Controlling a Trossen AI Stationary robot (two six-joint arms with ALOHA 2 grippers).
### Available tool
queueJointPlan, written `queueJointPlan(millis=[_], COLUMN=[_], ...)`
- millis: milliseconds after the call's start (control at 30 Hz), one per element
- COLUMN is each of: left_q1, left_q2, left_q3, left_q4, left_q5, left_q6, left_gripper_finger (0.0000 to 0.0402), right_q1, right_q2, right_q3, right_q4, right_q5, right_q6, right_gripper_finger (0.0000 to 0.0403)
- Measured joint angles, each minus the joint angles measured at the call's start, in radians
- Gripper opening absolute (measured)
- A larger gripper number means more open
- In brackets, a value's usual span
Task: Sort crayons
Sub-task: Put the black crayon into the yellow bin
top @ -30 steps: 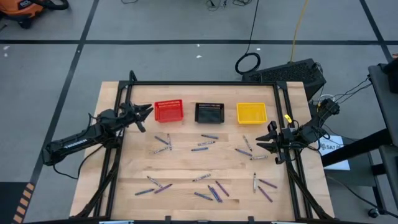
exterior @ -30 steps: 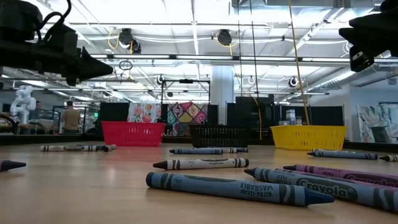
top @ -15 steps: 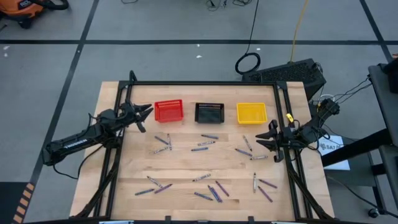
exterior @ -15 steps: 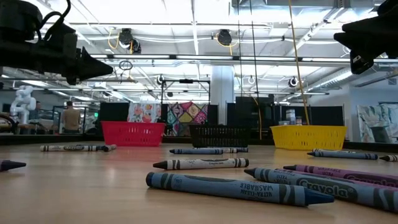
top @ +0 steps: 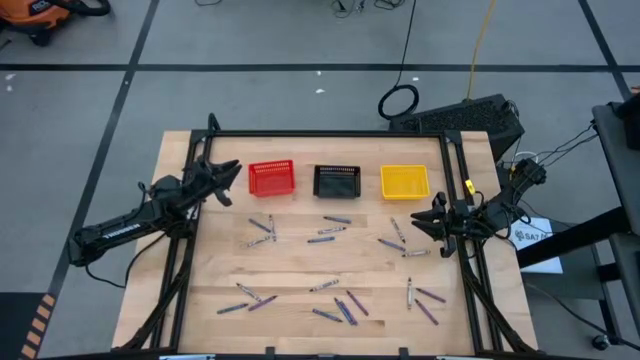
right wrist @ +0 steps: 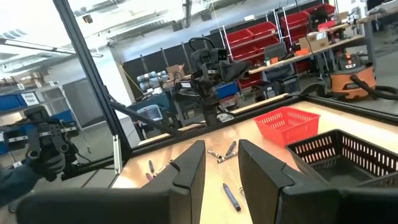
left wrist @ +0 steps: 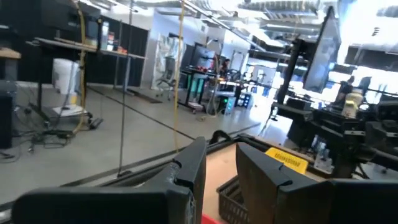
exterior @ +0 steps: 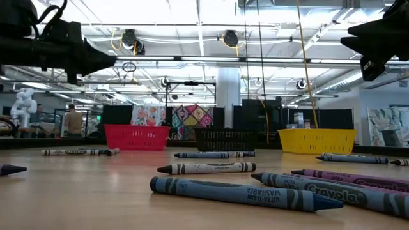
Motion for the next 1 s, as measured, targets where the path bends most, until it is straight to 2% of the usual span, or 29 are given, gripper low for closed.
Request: queueJointPlan(millis=[167,400,567,700,867,1000], left_q1=[0.000,0.000,0.000,0.000,0.000,0.000], left_q2=[0.000,0.000,0.007,0.043,0.140,0.234], left_q3=[0.000,0.000,0.024,0.127,0.282,0.381], left_q4=[0.009,0.019,0.030,-0.102,-0.309,-0.462], left_q5=[-0.012,-0.024,0.046,0.118,0.146,0.168], left_q6=[-0.099,-0.082,-0.078,-0.078,-0.076,-0.043], left_gripper_finger=[0.0093,0.0093,0.0092,0.0092,0.0092,0.0092], right_q1=[0.000,0.000,0.000,0.000,-0.001,0.000], right_q2=[0.000,0.000,0.000,0.002,0.031,0.075], right_q3=[0.000,0.000,0.029,0.112,0.218,0.310], right_q4=[0.002,0.062,0.202,0.206,0.127,0.032], right_q5=[0.000,-0.001,0.003,0.018,0.165,0.228], right_q6=[-0.051,-0.068,-0.146,-0.183,-0.249,-0.243], right_gripper_finger=[0.0084,0.0084,0.0084,0.0084,0.0084,0.0084])
